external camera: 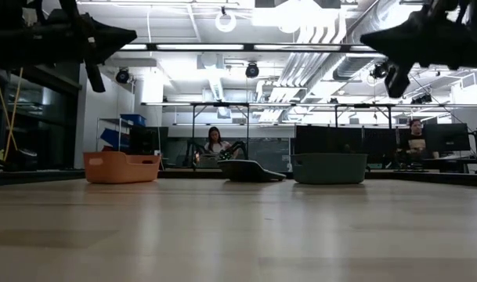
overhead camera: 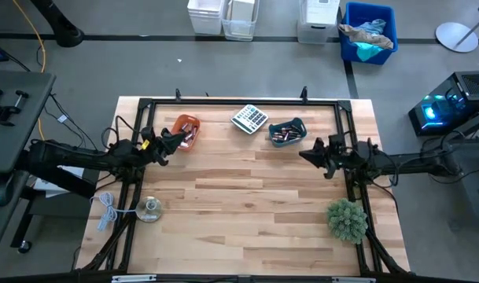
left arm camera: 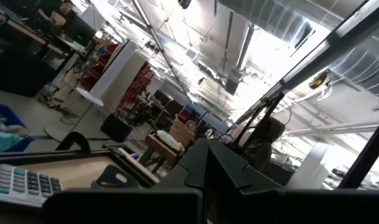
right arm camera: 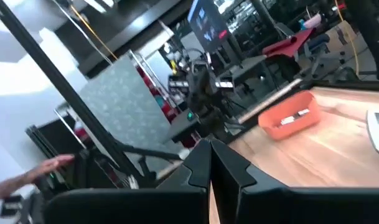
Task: Sort batteries
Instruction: Return to Home Position
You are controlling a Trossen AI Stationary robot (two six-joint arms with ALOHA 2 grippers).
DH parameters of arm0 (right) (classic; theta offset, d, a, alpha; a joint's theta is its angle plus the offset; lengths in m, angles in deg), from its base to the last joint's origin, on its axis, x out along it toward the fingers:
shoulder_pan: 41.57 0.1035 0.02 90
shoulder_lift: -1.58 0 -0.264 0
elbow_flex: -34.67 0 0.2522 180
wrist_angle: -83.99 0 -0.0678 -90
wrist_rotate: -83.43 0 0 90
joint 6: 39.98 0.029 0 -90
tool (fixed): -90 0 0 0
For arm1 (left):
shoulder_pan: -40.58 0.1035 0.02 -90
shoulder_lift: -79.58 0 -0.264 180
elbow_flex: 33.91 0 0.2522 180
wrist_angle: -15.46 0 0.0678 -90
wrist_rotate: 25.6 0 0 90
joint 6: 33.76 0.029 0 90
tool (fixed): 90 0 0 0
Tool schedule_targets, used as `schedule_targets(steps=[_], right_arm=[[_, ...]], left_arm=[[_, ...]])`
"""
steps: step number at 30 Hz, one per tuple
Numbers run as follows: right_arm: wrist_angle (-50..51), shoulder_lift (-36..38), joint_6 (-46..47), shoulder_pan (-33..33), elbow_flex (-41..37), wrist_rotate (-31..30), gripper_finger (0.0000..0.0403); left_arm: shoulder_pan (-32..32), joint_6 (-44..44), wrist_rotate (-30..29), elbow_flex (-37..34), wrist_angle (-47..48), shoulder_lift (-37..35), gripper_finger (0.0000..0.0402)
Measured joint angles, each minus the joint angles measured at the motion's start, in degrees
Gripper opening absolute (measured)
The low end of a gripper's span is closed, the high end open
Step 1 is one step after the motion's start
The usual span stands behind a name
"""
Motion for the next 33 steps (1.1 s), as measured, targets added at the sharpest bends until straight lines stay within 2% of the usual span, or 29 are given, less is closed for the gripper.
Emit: schedule_targets(steps=[4,7,10,16,21,29,33], right_arm=[[1.04,0.00,-2.50,-0.01,-2.42,3.80,0.0000],[4.68,-0.02,-5.10,0.00,-3.34,7.23,0.0000],[12.45,-0.04,-3.39,0.00,-3.28,8.67,0.0000],[28.44,-0.09,-1.93,-0.02,-3.28,8.07,0.0000],[29.14,-0.92,-1.91,-0.02,-3.17,7.15,0.0000],[29.58,-0.17,-1.91,0.30,-3.17,6.87,0.0000],[29.02,8.34,-1.91,1.08,-3.33,6.80,0.0000]], left_arm=[[0.02,0.00,0.02,0.01,3.73,-3.06,0.0000],[0.10,0.00,0.05,0.04,10.00,-9.56,0.0000],[0.22,0.00,0.06,0.04,16.46,-16.61,0.0000],[0.22,0.02,0.08,0.04,23.36,-26.96,0.0000],[0.26,0.00,0.10,0.04,31.20,-33.19,0.0000],[0.00,0.00,0.66,0.04,48.35,-33.92,0.0000],[-0.12,0.00,0.83,0.04,51.83,-33.92,0.0000]])
